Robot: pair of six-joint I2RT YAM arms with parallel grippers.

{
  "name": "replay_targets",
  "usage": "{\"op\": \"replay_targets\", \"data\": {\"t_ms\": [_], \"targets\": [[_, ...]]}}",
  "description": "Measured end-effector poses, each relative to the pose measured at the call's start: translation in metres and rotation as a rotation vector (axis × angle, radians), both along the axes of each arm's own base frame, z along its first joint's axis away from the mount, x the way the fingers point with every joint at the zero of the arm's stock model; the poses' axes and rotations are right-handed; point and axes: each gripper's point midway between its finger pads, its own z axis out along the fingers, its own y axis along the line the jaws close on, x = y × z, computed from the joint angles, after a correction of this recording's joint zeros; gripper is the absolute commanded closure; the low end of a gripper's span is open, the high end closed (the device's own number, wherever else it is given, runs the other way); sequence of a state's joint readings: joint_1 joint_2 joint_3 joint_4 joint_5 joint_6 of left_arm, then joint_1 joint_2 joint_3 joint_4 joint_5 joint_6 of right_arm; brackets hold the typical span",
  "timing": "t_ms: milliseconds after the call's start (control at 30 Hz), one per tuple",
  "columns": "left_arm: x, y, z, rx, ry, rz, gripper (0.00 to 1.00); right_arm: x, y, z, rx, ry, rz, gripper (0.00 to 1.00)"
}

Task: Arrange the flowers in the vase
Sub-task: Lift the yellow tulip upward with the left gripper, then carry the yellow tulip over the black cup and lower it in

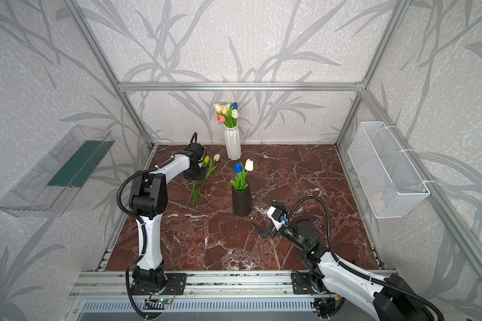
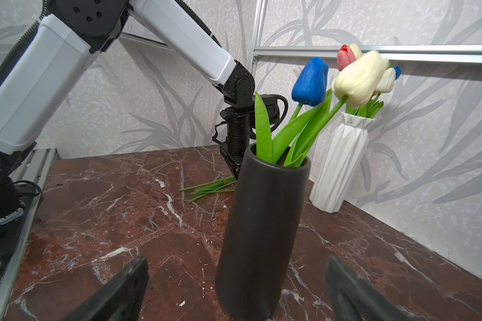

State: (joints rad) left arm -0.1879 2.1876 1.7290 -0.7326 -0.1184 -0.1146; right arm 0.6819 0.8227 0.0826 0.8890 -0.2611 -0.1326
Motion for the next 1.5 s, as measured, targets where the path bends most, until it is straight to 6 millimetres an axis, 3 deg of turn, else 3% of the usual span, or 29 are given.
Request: {"op": "replay_targets", "data": {"t_ms": [133,233,400,567,833,1000,1267,1400,1500], "targets": [[-0.005,-0.005,0.027,-0.044,-0.047,0.006,1.0,0.0,0.0,0.0,0.0,0.001,-0.001,0.01],[-0.013,-0.009,0.059,-0.074,-0.113,0.005,1.0,0.0,0.0,0.0,0.0,0.0,0.0,0.01],[-0.034,-0.023,0.129,-0.193,-0.304,-0.018,1.0,0.0,0.0,0.001,0.002,-0.002,0.0,0.01],[-0.063,-0.048,0.197,-0.408,-0.601,-0.095,1.0,0.0,0.0,0.001,0.002,-0.001,0.001,0.01],[-0.106,-0.1,0.301,-0.742,-1.023,-0.385,1.0,0.001,0.0,-0.002,-0.002,0.005,-0.005,0.01],[-0.147,-0.121,0.355,-0.898,-1.226,-0.599,1.0,0.0,-0.002,0.006,0.016,-0.016,-0.01,0.01],[-0.201,-0.146,0.41,-1.074,-1.349,-0.834,1.0,-0.002,-0.007,0.019,0.044,-0.049,-0.027,0.01],[-0.22,-0.171,0.425,-1.15,-1.354,-0.93,1.0,0.001,-0.008,0.016,0.04,-0.043,-0.039,0.01],[-0.222,-0.19,0.424,-1.188,-1.339,-0.975,1.0,0.002,-0.008,0.013,0.035,-0.034,-0.044,0.01]]}}
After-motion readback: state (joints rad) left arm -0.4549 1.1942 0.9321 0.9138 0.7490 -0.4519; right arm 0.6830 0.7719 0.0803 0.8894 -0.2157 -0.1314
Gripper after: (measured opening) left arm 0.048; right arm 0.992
